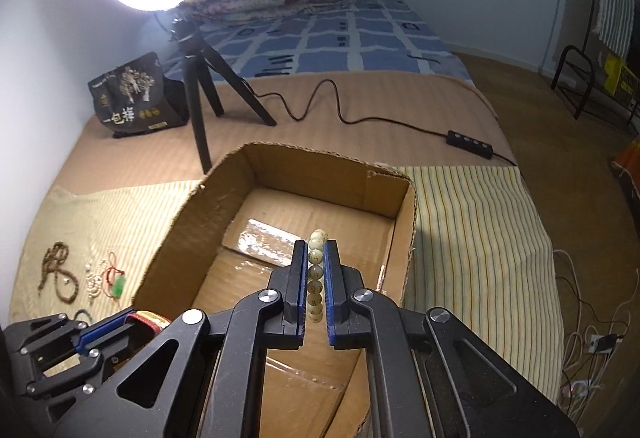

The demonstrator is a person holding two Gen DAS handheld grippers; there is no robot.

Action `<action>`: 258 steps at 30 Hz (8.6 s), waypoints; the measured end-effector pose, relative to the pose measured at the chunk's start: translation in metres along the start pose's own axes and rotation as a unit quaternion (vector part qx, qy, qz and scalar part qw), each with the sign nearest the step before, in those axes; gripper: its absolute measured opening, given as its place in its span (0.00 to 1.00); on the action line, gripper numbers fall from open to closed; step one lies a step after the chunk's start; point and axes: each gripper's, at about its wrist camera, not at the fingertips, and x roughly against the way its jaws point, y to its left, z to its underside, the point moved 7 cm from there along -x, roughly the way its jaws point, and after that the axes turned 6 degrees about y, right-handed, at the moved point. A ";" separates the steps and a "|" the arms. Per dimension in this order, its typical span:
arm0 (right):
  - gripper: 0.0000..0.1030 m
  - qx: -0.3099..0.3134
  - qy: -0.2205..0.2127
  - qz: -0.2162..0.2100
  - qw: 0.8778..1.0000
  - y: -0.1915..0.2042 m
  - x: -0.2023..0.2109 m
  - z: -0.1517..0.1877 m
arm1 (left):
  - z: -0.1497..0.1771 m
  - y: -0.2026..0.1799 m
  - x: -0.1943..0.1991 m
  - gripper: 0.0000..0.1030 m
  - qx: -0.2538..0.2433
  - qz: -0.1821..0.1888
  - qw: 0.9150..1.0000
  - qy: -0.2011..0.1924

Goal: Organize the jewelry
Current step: 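Carry bracelet in right gripper to cardboard box while left carries watch there, then open right gripper to drop bracelet in box while left releases watch, then move left tool to brown wooden bead necklace while right moves to pearl necklace, then close left gripper on wooden bead necklace while right gripper closes on pearls, then lift and carry wooden beads in left gripper to box while right carries pearls, then open right gripper to drop pearls in box while left releases wooden beads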

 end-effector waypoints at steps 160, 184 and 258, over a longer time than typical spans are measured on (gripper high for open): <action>0.06 0.186 0.053 -0.137 0.971 0.277 -0.018 0.032 | 0.018 0.287 0.159 0.11 0.129 -0.061 0.989 -0.045; 0.06 0.127 -0.041 -0.128 0.983 0.176 0.076 0.011 | -0.032 0.186 0.273 0.11 0.066 -0.008 0.984 -0.165; 0.06 0.003 0.019 -0.033 0.999 -0.010 0.017 0.008 | -0.039 -0.015 0.045 0.11 -0.025 0.084 0.996 0.017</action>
